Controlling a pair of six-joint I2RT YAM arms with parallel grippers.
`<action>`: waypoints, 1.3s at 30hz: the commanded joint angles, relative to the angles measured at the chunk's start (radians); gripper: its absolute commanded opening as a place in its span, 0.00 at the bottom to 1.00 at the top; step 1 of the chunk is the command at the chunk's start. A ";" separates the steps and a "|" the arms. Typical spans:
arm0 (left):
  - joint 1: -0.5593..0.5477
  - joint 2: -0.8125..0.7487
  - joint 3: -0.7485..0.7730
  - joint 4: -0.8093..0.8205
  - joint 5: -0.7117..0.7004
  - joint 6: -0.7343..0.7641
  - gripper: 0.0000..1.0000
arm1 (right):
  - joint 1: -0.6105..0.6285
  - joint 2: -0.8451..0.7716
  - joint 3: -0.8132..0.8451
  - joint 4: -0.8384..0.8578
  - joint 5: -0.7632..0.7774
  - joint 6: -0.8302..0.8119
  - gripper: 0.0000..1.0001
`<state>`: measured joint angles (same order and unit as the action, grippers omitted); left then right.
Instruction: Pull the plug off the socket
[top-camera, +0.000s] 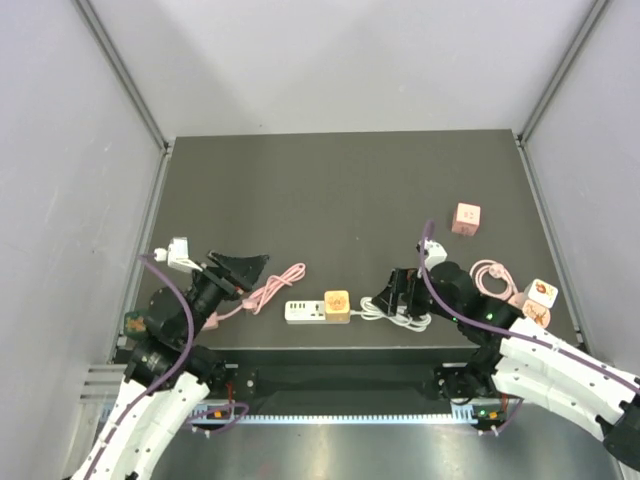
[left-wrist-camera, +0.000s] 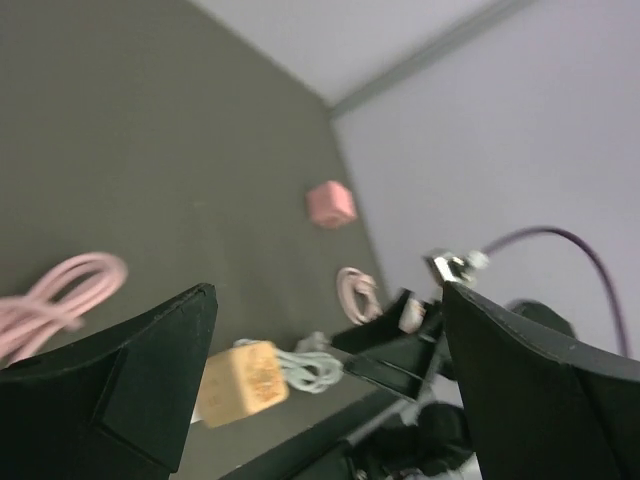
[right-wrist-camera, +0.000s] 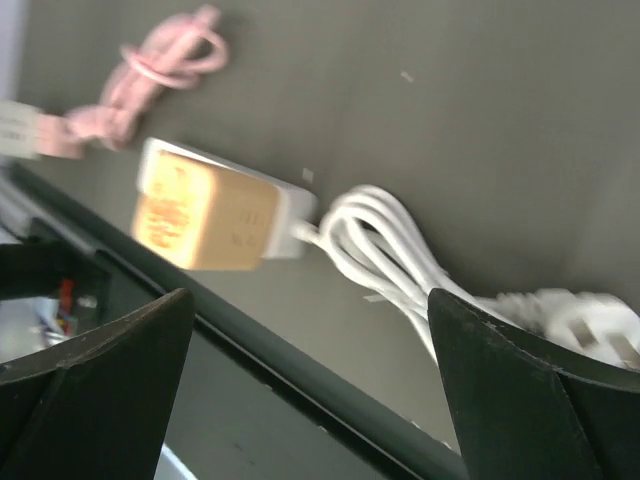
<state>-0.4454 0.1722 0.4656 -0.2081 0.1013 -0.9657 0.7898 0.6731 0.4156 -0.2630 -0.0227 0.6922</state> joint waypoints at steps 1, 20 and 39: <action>0.007 0.075 0.096 -0.377 -0.254 0.015 0.98 | 0.009 0.032 0.083 -0.127 0.078 -0.052 0.99; 0.005 0.275 0.205 -0.311 0.029 0.211 0.96 | 0.000 0.115 0.236 -0.266 0.113 -0.132 1.00; -0.248 0.727 0.081 0.030 0.026 0.099 0.35 | 0.075 0.442 0.328 -0.145 -0.062 -0.129 1.00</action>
<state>-0.6743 0.9062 0.5056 -0.1543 0.2611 -0.8894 0.8127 1.0912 0.6590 -0.4946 -0.0502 0.5682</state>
